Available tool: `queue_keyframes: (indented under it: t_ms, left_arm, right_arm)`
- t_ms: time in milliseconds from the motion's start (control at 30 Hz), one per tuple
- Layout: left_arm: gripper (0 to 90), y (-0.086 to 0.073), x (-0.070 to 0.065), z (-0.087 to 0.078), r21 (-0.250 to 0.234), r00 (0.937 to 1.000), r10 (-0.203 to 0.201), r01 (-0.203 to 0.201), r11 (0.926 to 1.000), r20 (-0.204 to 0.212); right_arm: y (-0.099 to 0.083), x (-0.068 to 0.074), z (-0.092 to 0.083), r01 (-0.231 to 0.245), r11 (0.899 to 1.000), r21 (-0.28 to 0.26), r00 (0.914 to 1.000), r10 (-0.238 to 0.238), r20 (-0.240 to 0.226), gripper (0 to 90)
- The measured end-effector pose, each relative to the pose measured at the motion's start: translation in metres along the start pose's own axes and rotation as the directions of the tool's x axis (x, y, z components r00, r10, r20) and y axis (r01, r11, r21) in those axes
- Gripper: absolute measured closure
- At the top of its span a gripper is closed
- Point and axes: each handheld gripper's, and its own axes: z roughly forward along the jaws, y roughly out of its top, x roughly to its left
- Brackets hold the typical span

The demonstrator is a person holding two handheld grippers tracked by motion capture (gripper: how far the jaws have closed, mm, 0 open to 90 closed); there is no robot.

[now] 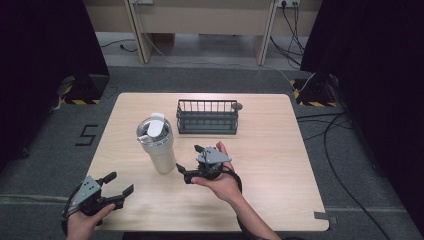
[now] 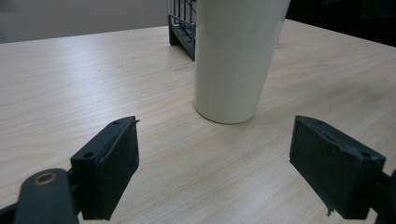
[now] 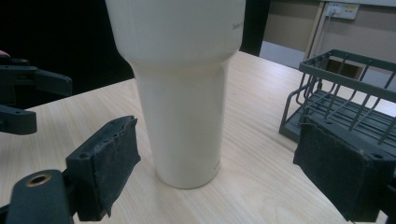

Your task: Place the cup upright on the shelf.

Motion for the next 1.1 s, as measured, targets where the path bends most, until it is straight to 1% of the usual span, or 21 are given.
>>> queue_keyframes:
  t_ms: [33,100,167,533,800,933,1033,1067,1100]
  left_arm:
    - [15.1,0.0,0.0,0.0,0.001,1.0,0.001,-0.001,1.0,0.0]
    - [15.1,0.0,0.0,0.0,0.0,1.0,0.001,-0.001,1.0,0.001]
    - [15.1,0.0,0.0,0.0,0.0,1.0,0.001,-0.001,1.0,0.001]
    - [15.0,0.0,0.0,0.0,-0.001,1.0,0.001,-0.001,1.0,0.003]
    - [15.1,0.0,0.0,0.0,-0.004,1.0,0.0,0.0,1.0,0.004]
    - [15.0,0.001,0.0,-0.001,-0.005,1.0,0.001,-0.001,1.0,0.004]
    - [15.1,0.001,0.0,-0.001,-0.007,1.0,0.001,-0.001,1.0,0.005]
    - [15.1,0.001,0.0,-0.001,-0.007,1.0,0.001,-0.001,1.0,0.005]
    - [15.0,0.001,0.0,-0.001,-0.008,1.0,0.0,0.001,1.0,0.006]
  right_arm:
    - [0.0,0.0,0.004,0.001,1.0,0.003,1.0,-0.001,-0.001,13.6]
    - [0.0,0.0,0.005,0.001,1.0,0.003,1.0,-0.001,-0.003,13.6]
    - [0.0,0.0,0.01,-0.002,1.0,0.006,1.0,0.002,-0.006,13.5]
    - [-0.003,0.001,0.026,-0.013,1.0,0.022,0.9998,0.013,-0.012,13.4]
    - [0.001,0.006,0.041,0.009,1.0,0.024,0.9996,-0.009,-0.029,12.9]
    - [0.003,0.009,0.048,0.002,1.0,0.017,0.9993,-0.002,-0.038,12.5]
    - [0.003,0.011,0.055,0.008,1.0,0.021,0.9993,-0.007,-0.037,12.3]
    - [0.003,0.012,0.057,0.017,1.0,0.021,0.9992,-0.016,-0.038,12.2]
    - [0.003,0.013,0.059,0.013,1.0,0.024,0.9991,-0.012,-0.042,12.0]
